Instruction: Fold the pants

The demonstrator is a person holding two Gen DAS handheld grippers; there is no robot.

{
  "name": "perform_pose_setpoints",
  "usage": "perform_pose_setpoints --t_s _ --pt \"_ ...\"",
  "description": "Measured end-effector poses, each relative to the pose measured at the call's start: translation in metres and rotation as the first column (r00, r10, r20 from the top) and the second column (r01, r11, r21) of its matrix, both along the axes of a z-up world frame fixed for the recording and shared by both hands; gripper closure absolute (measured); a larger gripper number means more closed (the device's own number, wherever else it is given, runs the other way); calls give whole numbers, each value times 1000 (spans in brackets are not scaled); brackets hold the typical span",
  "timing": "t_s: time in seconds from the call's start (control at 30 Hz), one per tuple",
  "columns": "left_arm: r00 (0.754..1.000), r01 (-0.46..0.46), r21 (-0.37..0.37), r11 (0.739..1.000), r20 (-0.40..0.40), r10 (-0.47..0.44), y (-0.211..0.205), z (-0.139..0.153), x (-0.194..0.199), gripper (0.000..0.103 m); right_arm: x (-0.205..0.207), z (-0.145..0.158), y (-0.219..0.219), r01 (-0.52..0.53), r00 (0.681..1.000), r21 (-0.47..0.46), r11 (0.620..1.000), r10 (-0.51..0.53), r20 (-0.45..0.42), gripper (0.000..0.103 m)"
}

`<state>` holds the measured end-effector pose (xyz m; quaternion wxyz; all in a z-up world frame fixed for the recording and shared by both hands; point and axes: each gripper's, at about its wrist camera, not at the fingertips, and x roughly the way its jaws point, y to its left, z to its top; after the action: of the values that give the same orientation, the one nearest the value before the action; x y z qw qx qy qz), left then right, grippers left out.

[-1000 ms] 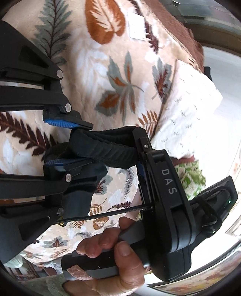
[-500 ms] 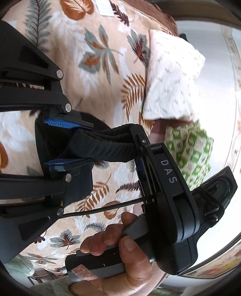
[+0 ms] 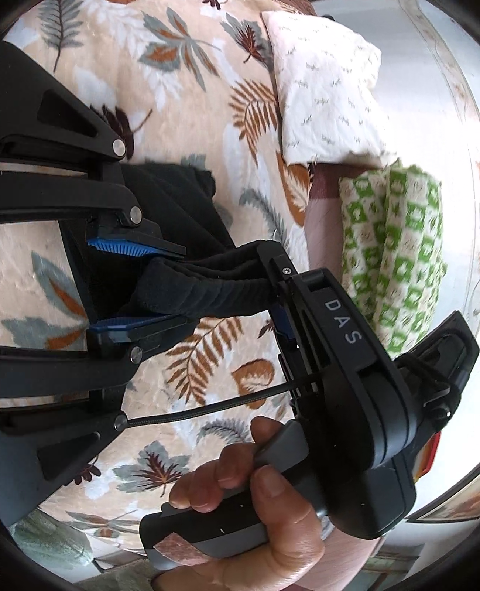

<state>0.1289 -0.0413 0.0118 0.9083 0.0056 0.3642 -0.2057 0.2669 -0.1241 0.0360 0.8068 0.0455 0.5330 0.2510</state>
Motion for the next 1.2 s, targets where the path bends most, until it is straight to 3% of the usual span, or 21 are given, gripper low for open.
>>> perform_pose_setpoints --t_s 0.33,0.63,0.9,1.2 --pt "999 44 159 986 21 -48 -33 -24 -4 78 -3 -31 -34 20 1000 80 997 -19 -20 75" --pt "998 60 213 975 8 -63 -52 -44 -2 78 -2 -60 -57 24 999 137 990 -20 -34 75" --pt "997 57 132 990 -63 -49 -48 -64 5 75 -3 -96 -72 46 998 180 983 -38 -46 73" --pt "997 51 16 999 -66 -50 -37 -50 0 66 -6 -82 -78 66 998 190 979 -61 -30 61"
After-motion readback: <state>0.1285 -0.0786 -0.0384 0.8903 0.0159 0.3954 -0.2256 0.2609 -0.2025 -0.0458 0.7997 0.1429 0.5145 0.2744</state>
